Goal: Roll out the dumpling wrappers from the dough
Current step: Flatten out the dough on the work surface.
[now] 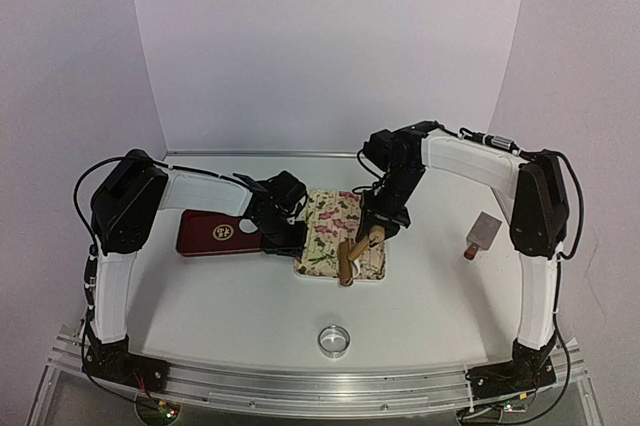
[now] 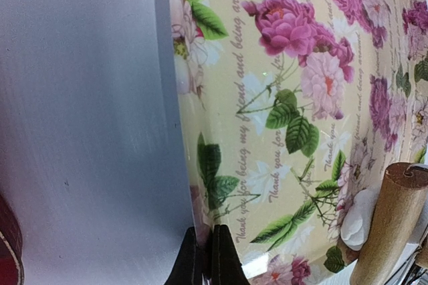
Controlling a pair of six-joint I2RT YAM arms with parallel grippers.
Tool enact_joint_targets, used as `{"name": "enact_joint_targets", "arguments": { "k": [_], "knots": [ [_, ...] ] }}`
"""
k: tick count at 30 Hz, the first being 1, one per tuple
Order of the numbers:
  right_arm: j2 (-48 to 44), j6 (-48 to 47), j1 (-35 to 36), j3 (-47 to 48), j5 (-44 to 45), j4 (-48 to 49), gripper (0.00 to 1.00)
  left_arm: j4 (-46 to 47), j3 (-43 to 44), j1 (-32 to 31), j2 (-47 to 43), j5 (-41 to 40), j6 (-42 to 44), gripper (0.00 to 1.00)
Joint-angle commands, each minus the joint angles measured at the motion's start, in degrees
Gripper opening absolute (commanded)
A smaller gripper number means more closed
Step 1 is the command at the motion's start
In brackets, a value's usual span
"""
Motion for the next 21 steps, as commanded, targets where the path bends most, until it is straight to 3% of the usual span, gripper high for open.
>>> {"name": "enact_joint_targets", "arguments": {
  "k": [1, 21],
  "knots": [
    [8.3, -0.1, 0.7, -3.0, 9.5, 2.5, 0.00, -0.6, -1.3, -0.9, -1.1, 0.5, 1.4, 0.00],
    [9.7, -0.1, 0.7, 0.8, 8.3, 2.2, 0.00, -1.0, 0.0, -1.0, -0.9, -0.6, 0.9, 0.00]
  ]
}}
